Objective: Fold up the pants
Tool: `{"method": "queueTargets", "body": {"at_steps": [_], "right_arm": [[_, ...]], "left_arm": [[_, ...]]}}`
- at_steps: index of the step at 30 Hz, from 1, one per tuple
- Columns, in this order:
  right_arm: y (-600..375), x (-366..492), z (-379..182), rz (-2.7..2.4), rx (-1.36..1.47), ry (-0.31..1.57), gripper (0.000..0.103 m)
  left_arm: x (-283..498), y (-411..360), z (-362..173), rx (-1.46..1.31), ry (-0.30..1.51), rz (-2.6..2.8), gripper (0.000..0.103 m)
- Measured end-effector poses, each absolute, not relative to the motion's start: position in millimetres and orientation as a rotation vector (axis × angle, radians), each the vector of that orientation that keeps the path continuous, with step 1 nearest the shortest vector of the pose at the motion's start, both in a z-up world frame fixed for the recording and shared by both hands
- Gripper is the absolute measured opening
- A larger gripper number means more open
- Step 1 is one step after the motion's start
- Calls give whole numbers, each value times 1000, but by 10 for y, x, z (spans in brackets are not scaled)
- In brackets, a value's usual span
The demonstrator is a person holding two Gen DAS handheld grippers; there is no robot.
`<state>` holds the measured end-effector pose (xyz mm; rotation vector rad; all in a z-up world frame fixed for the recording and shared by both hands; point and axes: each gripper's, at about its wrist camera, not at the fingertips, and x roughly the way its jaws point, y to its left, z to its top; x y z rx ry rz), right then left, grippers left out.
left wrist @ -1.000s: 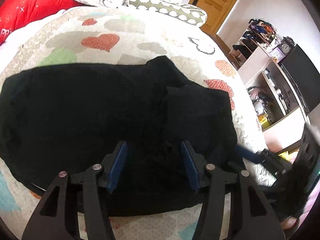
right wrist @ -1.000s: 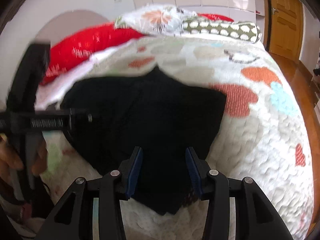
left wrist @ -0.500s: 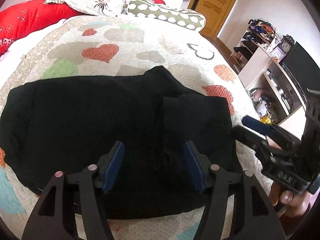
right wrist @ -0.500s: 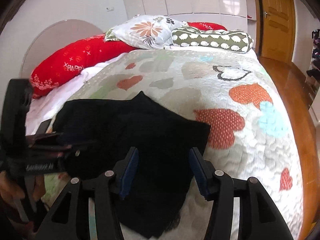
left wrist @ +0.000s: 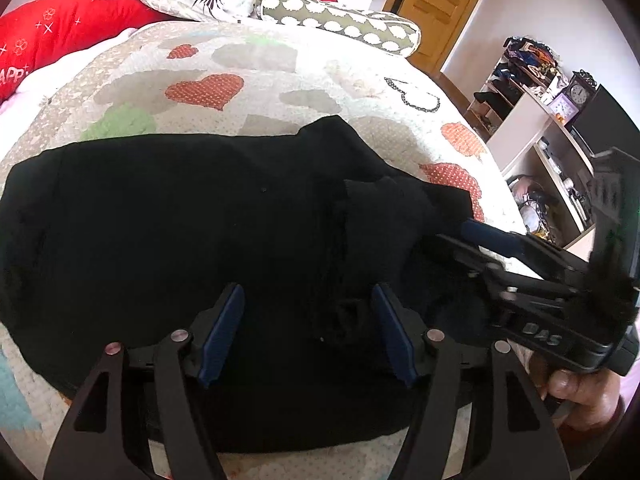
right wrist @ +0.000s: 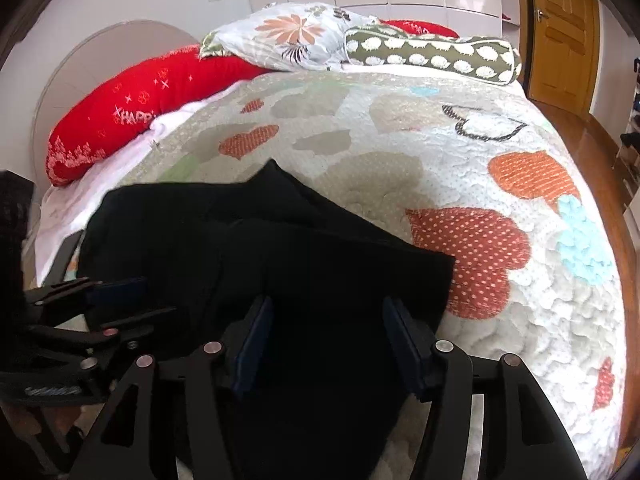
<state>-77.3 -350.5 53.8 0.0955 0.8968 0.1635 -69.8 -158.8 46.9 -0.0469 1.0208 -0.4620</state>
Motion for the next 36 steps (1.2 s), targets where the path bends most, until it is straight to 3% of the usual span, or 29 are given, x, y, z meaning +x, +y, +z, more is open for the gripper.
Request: {"method": "queueTargets", "body": {"at_steps": [6, 13, 18, 22, 36], "right_arm": [[-3471, -1116, 730, 178, 83, 861, 63], [-3359, -1224, 396, 172, 72, 932, 64], [-3349, -1271, 506, 180, 75, 922, 65], [-3461, -1272, 640, 137, 109, 897, 73], [-3383, -1144, 776, 152, 136, 879, 75]], "left_arm": [[-781, -1484, 565, -50, 992, -447, 66], [-839, -1398, 595, -67, 993, -429, 66], [-888, -1361, 635, -71, 981, -420, 67], [-890, -1409, 628, -71, 980, -420, 68], [-935, -1366, 635, -70, 974, -398, 70]]}}
